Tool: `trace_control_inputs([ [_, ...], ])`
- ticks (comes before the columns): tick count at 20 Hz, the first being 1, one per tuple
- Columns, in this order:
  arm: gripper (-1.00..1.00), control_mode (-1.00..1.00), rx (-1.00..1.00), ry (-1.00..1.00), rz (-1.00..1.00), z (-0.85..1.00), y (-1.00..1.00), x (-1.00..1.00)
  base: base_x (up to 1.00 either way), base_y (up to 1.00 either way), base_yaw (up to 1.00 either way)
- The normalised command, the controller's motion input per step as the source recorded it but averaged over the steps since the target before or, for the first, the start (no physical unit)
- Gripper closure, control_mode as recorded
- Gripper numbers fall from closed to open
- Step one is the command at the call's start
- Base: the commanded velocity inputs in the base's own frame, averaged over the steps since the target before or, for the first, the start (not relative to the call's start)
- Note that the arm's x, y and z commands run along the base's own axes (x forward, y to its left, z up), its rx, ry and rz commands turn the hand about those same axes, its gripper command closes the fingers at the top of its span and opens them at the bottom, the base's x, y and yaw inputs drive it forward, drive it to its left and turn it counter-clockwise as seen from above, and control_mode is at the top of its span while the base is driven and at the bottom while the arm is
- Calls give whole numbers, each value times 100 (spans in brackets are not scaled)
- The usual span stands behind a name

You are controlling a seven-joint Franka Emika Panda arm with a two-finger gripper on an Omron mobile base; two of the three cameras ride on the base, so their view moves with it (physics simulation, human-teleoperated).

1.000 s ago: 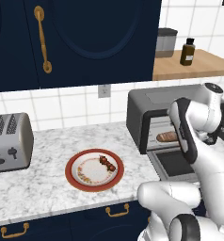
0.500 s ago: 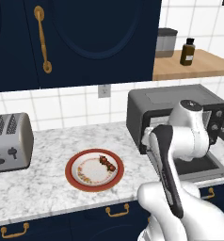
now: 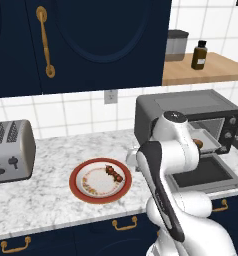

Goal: Pick up the kebab skewer and baguette bread, and place them inside the toaster oven. Close the toaster oven door and start by setting the timer.

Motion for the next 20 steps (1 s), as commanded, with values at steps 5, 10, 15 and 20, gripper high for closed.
trace_control_inputs([
  [5,-100,-100,-2,9,20,-13,57,28,0,0,0],
  [10,-100,-100,-2,15,22,-18,12,59,0,0,0],
  [15,-100,-100,-5,3,20,-44,11,63,0,0,0],
  [20,-100,-100,-8,-3,14,-67,24,38,0,0,0],
])
